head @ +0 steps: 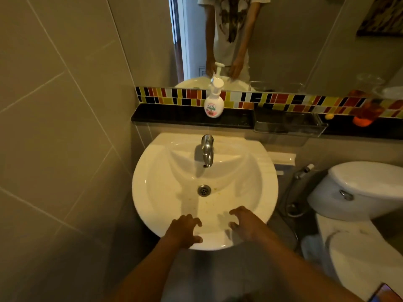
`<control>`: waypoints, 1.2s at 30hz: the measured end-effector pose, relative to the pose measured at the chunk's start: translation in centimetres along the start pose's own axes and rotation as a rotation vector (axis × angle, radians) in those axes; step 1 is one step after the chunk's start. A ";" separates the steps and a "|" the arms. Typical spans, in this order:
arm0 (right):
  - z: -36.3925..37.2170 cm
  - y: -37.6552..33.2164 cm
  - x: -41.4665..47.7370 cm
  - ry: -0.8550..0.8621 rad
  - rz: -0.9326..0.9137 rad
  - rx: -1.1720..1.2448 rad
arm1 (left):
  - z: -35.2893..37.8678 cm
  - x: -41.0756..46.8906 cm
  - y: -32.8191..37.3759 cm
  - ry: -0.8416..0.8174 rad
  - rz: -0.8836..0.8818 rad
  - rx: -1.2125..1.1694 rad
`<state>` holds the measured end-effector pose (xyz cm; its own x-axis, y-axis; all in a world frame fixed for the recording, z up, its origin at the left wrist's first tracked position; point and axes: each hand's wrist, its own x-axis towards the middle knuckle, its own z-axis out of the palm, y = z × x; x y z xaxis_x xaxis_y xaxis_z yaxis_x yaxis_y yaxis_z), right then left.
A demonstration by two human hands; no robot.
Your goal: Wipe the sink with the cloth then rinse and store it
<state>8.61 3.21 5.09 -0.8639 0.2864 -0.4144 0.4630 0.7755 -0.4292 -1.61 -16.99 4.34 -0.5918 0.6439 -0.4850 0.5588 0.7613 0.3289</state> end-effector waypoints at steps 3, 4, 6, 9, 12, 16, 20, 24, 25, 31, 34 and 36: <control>2.5 0.2 -0.8 -0.069 0.008 -0.014 | 2.0 -0.5 -0.4 0.017 0.000 0.080; 3.2 0.2 -1.0 -0.090 0.011 -0.028 | 2.4 -0.6 -0.4 0.040 0.002 0.098; 4.0 0.3 -1.1 -0.110 0.021 -0.052 | 3.1 -0.7 -0.3 0.082 0.007 0.130; 4.7 0.1 -0.8 -0.049 0.050 -0.063 | 3.7 -0.5 -0.1 0.138 0.003 0.150; 4.5 -0.3 -0.2 0.009 0.066 -0.088 | 3.8 -0.2 0.2 0.179 0.002 0.127; 4.7 -0.5 0.1 0.002 0.080 -0.131 | 4.3 -0.3 0.0 0.189 0.002 0.123; 4.8 -0.6 0.0 0.024 0.090 -0.147 | 4.4 -0.1 0.1 0.180 0.012 0.133; 4.8 -0.8 -0.2 0.037 0.103 -0.152 | 4.3 0.1 0.3 0.165 0.011 0.163; 4.7 -0.9 -0.3 0.037 0.102 -0.157 | 4.1 0.1 0.4 0.166 0.014 0.176; 4.9 -0.7 -1.2 0.034 0.068 -0.159 | 4.5 -0.2 0.6 0.178 0.027 0.276; 5.0 -0.4 -1.1 0.017 0.047 -0.147 | 4.5 0.0 0.4 0.196 0.046 0.284; 4.4 -0.4 -1.0 0.011 0.042 -0.019 | 4.3 0.0 0.5 0.183 0.046 0.287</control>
